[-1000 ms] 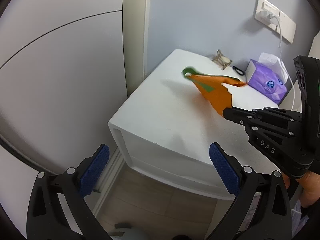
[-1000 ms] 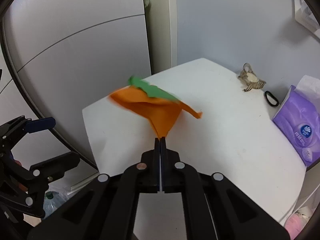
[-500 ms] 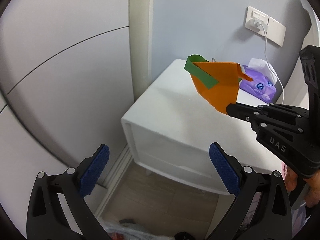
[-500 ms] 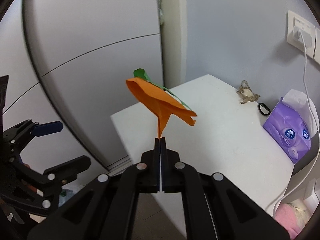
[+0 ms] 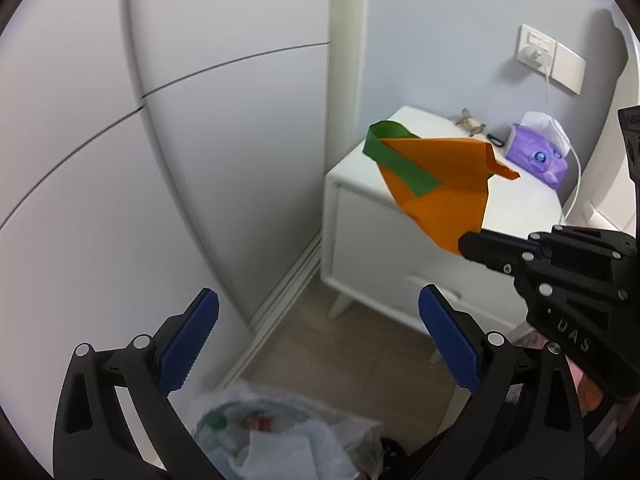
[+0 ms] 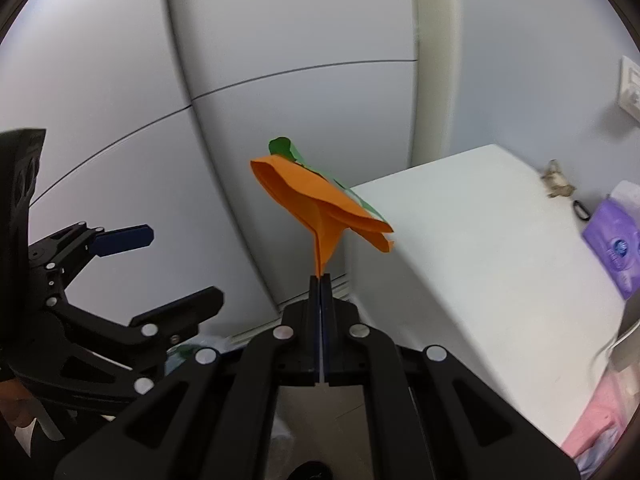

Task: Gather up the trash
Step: 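Carry the orange folded paper with the right tool over the bin, then open the right tool to drop the orange paper into the bin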

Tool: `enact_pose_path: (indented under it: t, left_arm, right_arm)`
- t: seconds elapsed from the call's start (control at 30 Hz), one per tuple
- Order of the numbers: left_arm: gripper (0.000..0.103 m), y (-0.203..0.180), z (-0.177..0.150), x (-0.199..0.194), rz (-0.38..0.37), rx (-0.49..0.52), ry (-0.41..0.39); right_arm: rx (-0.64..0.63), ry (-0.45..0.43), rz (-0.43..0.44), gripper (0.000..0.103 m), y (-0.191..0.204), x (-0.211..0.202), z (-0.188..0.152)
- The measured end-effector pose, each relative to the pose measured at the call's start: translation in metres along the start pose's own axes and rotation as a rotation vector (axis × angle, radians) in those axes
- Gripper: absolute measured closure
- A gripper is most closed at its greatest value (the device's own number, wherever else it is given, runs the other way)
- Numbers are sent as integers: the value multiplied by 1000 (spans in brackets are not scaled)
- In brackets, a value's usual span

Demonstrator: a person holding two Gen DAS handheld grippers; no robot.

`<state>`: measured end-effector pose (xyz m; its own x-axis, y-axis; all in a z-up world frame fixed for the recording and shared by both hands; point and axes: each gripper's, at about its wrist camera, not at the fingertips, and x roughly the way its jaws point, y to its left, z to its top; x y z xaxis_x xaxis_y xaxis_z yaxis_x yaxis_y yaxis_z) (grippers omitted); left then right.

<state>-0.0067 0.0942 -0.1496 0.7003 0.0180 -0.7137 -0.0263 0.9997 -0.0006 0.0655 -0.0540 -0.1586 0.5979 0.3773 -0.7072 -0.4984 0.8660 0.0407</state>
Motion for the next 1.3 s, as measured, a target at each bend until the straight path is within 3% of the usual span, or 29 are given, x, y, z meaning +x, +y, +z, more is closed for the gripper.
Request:
enact_pose_path:
  t: [0.5, 0.77, 1.3]
  left_arm:
    - [6, 90, -146, -24, 145, -218, 141]
    - [6, 122, -192, -27, 195, -271, 192]
    - [6, 132, -256, 7, 263, -359, 332]
  right_arm:
    - [-76, 195, 153, 100, 107, 42, -82]
    - [-98, 287, 194, 100, 143, 71, -113]
    - [-140, 448, 227, 100, 173, 136, -166]
